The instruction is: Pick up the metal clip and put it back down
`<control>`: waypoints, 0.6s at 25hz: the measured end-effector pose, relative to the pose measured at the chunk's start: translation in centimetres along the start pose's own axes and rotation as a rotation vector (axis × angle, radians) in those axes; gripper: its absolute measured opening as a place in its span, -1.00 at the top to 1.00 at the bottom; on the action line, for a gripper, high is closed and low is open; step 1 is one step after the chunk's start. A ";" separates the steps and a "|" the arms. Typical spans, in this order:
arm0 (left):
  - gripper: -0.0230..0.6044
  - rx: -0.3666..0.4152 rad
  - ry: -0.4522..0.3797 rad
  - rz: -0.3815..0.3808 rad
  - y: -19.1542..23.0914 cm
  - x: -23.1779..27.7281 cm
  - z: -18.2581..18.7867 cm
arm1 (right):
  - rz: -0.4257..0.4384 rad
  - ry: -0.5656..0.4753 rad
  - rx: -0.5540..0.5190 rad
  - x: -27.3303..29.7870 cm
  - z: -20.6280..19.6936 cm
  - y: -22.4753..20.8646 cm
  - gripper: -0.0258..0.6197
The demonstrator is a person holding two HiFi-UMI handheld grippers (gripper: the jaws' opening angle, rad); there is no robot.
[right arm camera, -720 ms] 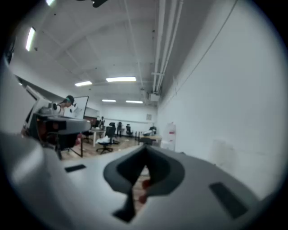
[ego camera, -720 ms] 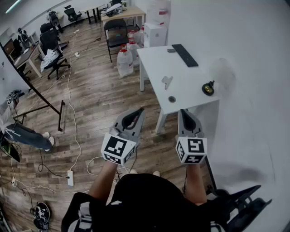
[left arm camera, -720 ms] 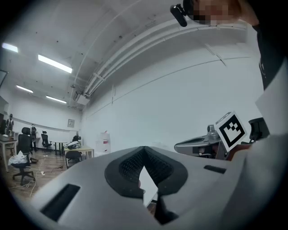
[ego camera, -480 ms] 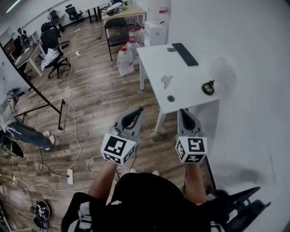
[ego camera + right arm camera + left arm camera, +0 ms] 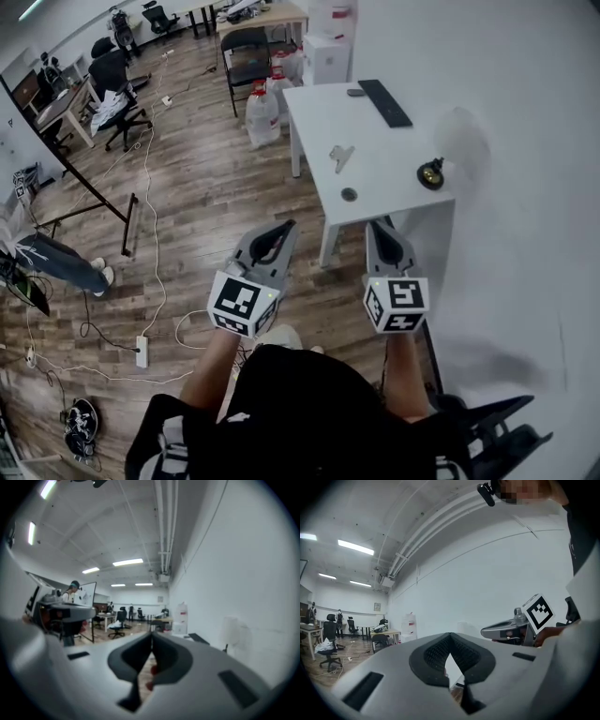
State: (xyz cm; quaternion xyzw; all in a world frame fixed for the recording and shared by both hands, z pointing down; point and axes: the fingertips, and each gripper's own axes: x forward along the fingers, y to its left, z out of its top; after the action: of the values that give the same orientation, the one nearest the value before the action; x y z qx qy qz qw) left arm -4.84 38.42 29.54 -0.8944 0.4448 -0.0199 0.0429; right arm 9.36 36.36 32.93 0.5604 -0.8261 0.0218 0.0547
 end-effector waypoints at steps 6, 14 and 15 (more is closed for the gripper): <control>0.85 0.014 0.016 0.016 0.2 1.6 -0.8 | 0.029 0.022 0.011 1.5 -1.1 -1.2 0.81; 0.85 -0.002 0.015 0.011 2.3 6.1 -2.4 | 0.029 0.048 -0.005 5.2 -2.0 -3.6 0.81; 0.85 -0.004 0.012 0.008 2.7 6.8 -2.4 | 0.027 0.050 -0.004 5.8 -1.9 -3.9 0.81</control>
State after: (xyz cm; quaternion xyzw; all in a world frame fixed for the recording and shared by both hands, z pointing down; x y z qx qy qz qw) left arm -3.11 31.24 31.66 -0.8925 0.4488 -0.0245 0.0386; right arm 11.02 29.72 35.40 0.5486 -0.8319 0.0348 0.0763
